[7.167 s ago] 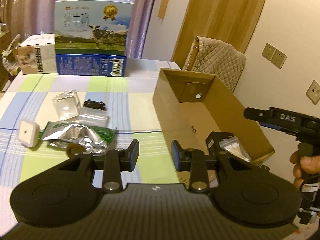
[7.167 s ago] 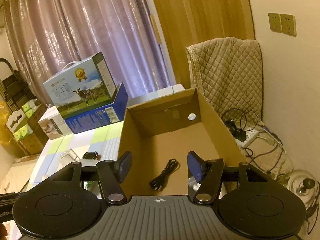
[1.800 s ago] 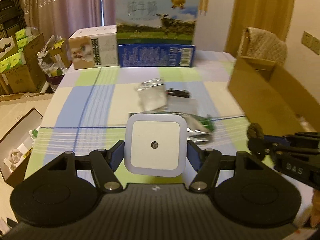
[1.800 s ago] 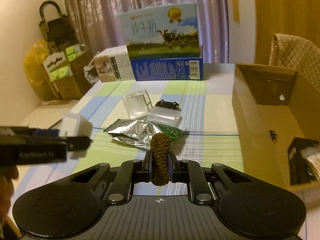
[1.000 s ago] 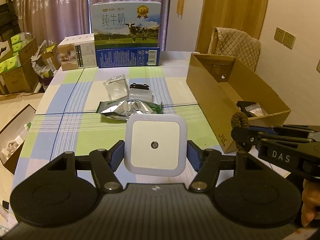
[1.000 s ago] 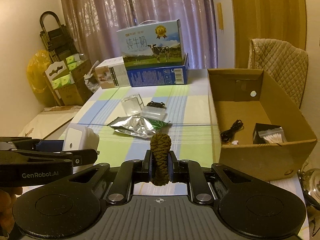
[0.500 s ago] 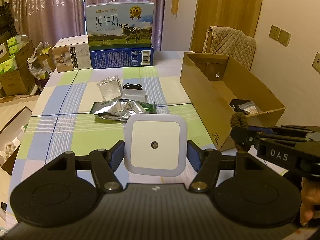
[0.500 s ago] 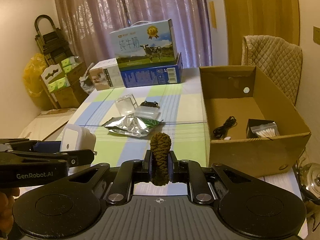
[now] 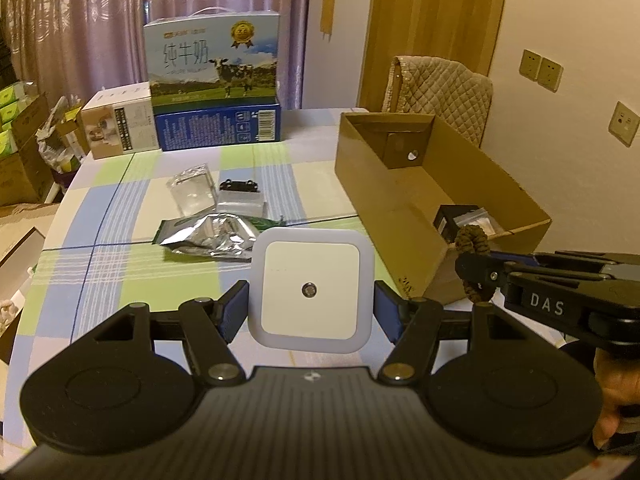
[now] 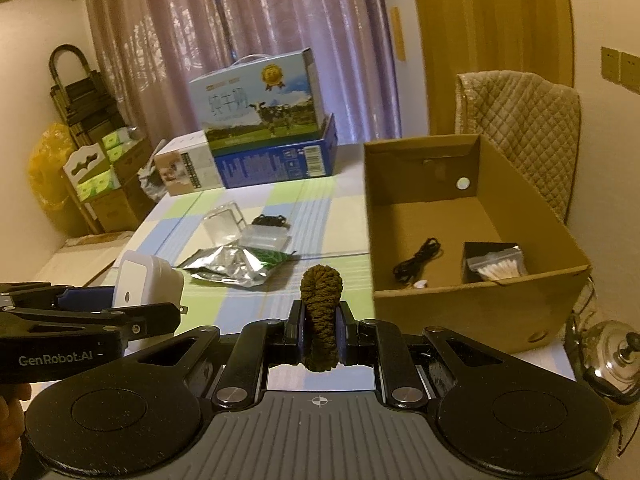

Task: Organize objects
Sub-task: 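Carry the night light to the cardboard box with the left tool while the right tool carries the hair tie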

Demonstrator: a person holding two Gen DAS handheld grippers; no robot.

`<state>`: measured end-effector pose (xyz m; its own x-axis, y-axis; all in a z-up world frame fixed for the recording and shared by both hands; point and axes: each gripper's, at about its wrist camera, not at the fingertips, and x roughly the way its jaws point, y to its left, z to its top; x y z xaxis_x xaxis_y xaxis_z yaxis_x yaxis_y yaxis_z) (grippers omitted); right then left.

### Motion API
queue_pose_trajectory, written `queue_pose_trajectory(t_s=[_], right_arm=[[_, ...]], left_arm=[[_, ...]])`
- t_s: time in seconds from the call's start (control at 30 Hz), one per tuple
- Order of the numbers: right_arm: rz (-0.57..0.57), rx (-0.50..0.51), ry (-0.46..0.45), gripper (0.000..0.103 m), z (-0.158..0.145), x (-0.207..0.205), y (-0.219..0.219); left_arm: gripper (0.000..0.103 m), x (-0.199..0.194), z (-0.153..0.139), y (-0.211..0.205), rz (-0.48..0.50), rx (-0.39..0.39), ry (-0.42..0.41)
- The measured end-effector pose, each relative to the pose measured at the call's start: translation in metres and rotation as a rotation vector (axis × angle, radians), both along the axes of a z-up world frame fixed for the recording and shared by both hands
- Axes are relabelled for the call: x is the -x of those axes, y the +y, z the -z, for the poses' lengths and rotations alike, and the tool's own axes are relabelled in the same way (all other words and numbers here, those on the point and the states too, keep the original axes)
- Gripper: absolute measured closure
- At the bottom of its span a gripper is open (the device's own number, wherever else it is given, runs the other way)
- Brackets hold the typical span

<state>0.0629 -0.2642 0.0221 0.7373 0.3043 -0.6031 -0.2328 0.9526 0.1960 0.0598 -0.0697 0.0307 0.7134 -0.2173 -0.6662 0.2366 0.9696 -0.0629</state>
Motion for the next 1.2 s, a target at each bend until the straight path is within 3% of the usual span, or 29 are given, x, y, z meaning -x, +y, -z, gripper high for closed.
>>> queue_pose_trajectory(t_s=[0.3, 0.67, 1.2], right_arm=[[0.063, 0.003, -0.017, 0.091, -0.008, -0.013, -0.034], [0.177, 0.011, -0.056, 0.091, -0.025, -0.056, -0.101], [0.236, -0.029, -0.004, 0.091, -0.003, -0.100, -0.147]], left_arm=[[0.042, -0.012, -0.005, -0.029, 0.057, 0.008, -0.004], [0.042, -0.051, -0.017, -0.095, 0.180, 0.041, -0.022], [0.039, -0.128, 0.015, -0.168, 0.277, 0.020, 0.026]])
